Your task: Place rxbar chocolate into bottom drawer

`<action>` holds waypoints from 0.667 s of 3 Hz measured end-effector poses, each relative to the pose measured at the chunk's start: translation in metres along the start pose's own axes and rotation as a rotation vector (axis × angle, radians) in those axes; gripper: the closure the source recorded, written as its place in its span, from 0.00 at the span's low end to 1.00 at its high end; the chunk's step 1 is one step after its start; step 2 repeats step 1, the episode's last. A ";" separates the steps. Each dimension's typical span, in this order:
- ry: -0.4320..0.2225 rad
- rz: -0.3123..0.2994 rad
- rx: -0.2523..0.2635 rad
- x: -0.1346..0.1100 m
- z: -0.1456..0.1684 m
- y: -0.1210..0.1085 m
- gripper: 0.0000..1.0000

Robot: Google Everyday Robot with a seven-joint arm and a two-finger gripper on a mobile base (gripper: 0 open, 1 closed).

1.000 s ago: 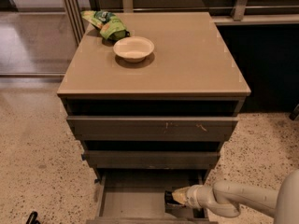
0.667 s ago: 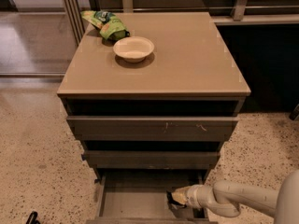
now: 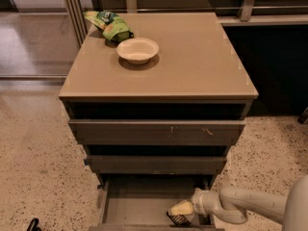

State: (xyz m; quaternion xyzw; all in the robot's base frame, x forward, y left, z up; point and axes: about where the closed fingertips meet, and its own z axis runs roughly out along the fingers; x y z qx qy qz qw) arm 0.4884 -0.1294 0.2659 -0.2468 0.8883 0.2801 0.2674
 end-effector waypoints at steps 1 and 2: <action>0.000 0.000 0.000 0.000 0.000 0.000 0.00; 0.000 0.000 0.000 0.000 0.000 0.000 0.00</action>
Offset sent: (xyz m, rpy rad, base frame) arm 0.0000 0.0000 0.0000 0.0000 0.0000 0.0000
